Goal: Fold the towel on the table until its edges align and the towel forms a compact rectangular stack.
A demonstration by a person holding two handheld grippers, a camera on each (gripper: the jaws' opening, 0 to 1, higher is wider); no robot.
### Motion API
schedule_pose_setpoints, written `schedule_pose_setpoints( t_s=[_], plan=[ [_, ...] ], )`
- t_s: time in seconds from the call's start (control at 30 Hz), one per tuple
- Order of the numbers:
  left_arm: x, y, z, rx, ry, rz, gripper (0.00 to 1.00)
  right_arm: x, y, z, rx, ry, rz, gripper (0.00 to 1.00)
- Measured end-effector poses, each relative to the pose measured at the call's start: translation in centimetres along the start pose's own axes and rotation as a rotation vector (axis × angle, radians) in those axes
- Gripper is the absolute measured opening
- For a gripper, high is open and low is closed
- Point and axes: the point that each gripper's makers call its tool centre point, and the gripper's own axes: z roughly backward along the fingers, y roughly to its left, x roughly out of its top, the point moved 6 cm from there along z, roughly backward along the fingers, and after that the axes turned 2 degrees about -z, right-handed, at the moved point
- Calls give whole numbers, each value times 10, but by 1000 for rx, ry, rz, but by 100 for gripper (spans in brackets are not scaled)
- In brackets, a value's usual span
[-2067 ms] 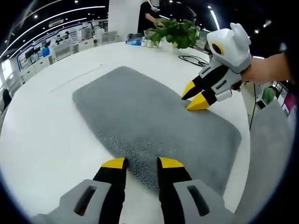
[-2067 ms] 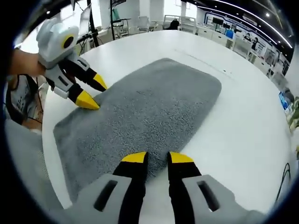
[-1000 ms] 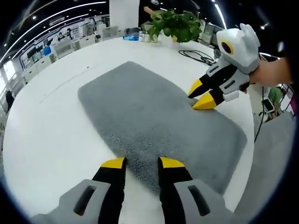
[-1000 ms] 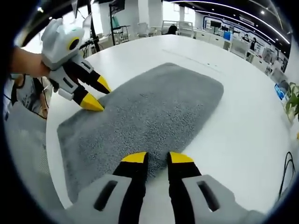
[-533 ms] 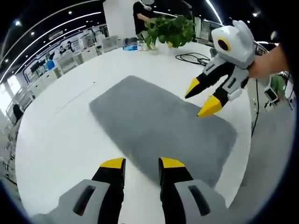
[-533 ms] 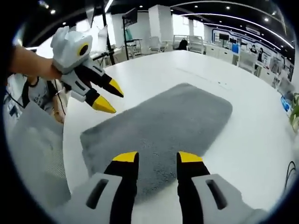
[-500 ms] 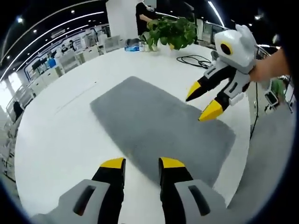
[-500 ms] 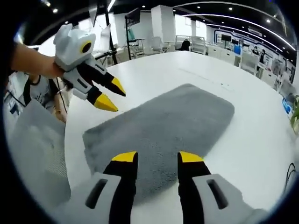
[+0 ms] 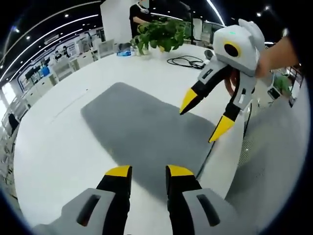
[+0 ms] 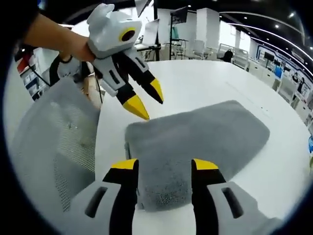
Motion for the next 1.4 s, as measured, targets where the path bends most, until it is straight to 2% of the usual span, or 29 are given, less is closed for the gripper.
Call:
schedule_pose_setpoints(
  t_s=[0.3,0.47,0.57,0.67,0.83,1.0,1.2,1.4],
  plan=[
    [-2,-25,-1,-17,-6,-16,28,-19,11,0,42,35,51,41],
    [-9,-36,-4,-67,11,-74,28,-25,17,-1,47,45,54,41],
    [-14,-37,-6,-88,18,-98,29,-30,20,-4,48,71,93,40],
    [-19,-37,-8,-98,37,-123,31,-34,22,-8,52,92,90,38],
    [-27,-39,-16,-112,49,-147,39,-42,19,-12,32,127,108,36],
    [-30,-47,-20,-157,63,-216,39,-47,19,-14,21,146,98,35],
    [-34,-48,-29,-187,74,-271,39,-46,18,-17,10,169,107,33],
    [-37,-48,-32,-194,85,-306,38,-49,17,-20,-17,194,163,29]
  ],
)
